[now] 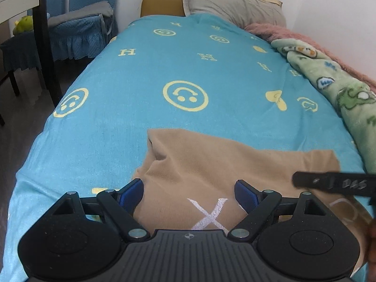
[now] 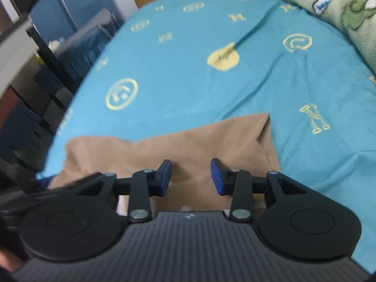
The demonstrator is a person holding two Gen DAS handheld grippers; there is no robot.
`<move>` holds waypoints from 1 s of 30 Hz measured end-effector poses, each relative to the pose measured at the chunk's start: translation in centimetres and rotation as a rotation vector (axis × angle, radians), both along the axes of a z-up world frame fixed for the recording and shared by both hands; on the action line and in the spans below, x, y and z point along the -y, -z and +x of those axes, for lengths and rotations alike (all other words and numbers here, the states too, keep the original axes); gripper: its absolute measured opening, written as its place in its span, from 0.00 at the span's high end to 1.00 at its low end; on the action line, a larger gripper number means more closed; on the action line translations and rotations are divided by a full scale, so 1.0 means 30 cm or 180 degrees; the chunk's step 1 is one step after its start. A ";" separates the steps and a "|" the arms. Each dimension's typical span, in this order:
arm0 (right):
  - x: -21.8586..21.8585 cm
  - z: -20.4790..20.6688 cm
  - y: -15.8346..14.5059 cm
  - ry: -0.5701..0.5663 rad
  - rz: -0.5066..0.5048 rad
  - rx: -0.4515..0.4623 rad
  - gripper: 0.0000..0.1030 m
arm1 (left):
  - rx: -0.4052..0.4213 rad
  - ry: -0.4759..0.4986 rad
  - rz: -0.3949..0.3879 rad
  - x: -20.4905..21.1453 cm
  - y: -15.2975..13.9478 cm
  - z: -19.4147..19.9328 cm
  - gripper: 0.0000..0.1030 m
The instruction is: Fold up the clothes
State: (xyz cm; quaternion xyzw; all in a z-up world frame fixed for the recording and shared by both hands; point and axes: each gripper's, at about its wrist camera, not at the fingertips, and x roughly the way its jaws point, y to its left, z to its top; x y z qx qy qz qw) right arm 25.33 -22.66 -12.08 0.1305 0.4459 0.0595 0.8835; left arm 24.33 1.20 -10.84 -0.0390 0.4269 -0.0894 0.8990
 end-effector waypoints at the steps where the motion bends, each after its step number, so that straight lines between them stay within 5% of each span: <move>1: -0.005 0.000 0.004 -0.0030 -0.0037 0.0021 0.62 | 0.0006 0.0007 0.0016 -0.001 -0.007 -0.008 0.16; 8: 0.050 -0.121 -0.081 0.0174 0.0272 0.0041 0.59 | 0.0084 0.0113 0.0089 0.008 -0.090 -0.116 0.17; 12: 0.048 -0.230 -0.167 0.0138 0.0165 0.0212 0.58 | 0.0131 0.0230 0.0038 0.020 -0.154 -0.217 0.16; 15: 0.058 -0.287 -0.169 0.0096 0.0337 0.0107 0.58 | 0.0018 0.0265 0.0112 0.035 -0.136 -0.236 0.16; 21: 0.021 -0.248 -0.055 0.0018 0.0100 -0.0326 0.61 | -0.0294 0.0300 0.0329 0.070 -0.060 -0.239 0.11; 26: 0.122 -0.286 -0.084 0.0427 0.0914 -0.0313 0.58 | -0.0368 0.0270 0.0260 0.049 -0.054 -0.240 0.11; 27: 0.147 -0.307 -0.085 0.0528 0.1155 -0.0318 0.53 | -0.0373 0.0264 0.0243 0.044 -0.055 -0.242 0.11; 30: 0.202 -0.377 -0.074 0.0844 0.1828 -0.0406 0.15 | -0.0385 0.0256 0.0219 0.039 -0.060 -0.246 0.11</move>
